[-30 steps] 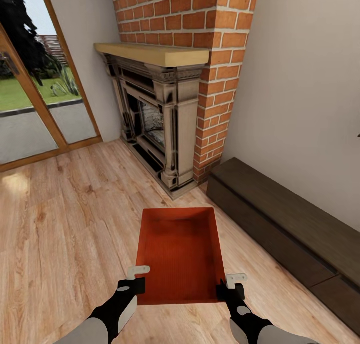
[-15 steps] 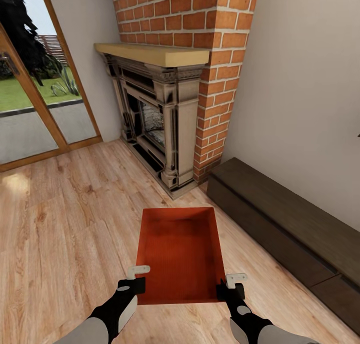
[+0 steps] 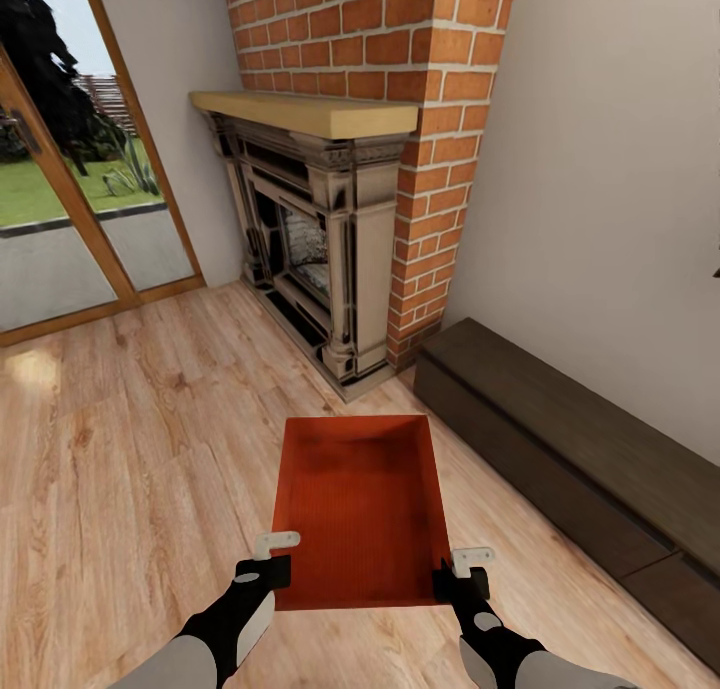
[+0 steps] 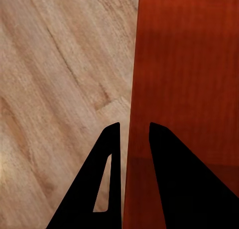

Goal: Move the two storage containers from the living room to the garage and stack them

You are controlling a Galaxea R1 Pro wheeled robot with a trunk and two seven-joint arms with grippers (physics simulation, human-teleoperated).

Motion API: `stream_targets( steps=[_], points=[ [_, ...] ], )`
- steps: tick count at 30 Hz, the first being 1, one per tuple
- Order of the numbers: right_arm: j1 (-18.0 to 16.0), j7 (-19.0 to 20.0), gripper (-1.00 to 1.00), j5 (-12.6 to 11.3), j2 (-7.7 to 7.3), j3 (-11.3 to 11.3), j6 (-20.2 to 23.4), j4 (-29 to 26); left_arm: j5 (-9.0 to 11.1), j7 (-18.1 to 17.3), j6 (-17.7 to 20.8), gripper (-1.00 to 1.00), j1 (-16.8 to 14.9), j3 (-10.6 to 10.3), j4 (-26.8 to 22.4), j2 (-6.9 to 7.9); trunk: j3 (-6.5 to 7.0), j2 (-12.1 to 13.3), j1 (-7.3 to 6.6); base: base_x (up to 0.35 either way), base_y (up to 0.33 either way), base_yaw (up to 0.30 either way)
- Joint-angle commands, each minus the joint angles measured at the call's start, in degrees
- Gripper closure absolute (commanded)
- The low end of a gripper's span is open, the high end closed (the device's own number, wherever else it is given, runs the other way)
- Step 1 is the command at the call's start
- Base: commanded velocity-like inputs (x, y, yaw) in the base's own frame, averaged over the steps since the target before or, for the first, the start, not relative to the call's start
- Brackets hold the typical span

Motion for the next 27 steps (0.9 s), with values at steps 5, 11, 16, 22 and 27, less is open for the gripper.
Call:
stream_targets(
  steps=[5, 11, 16, 22, 27],
  points=[
    [-0.02, -0.82, 1.00, -2.00, -0.04, -1.73, -0.51, 0.19, -0.24, 0.66, 0.37, 1.00, -0.04, 0.76, -0.28, 0.05, 0.40, -0.04, 0.01, 0.000, 0.000, 0.000],
    [-0.02, -0.82, 1.00, -2.00, -0.04, -1.73, -0.51, 0.19, -0.25, 0.66, 0.37, 1.00, -0.04, 0.76, -0.28, 0.05, 0.96, -0.04, 0.01, 0.000, 0.000, 0.030],
    [-0.02, -0.82, 1.00, -2.00, -0.03, -1.73, -0.51, 0.19, -0.21, 0.66, 0.37, 1.00, -0.04, 0.76, -0.27, 0.05, 1.42, -0.04, 0.01, 0.000, 0.000, 0.071],
    [-0.02, -0.82, 1.00, -2.00, -0.01, -1.73, -0.51, 0.19, -0.25, 0.66, 0.37, 1.00, -0.04, 0.76, -0.24, 0.05, 1.97, -0.04, 0.01, 0.000, 0.000, 0.085],
    [-0.02, -0.82, 1.00, -2.00, -0.02, -1.73, -0.51, 0.19, -0.25, 0.66, 0.37, 1.00, -0.04, 0.76, -0.20, 0.05, 2.43, -0.04, 0.01, 0.000, 0.000, 0.089]
  ],
)
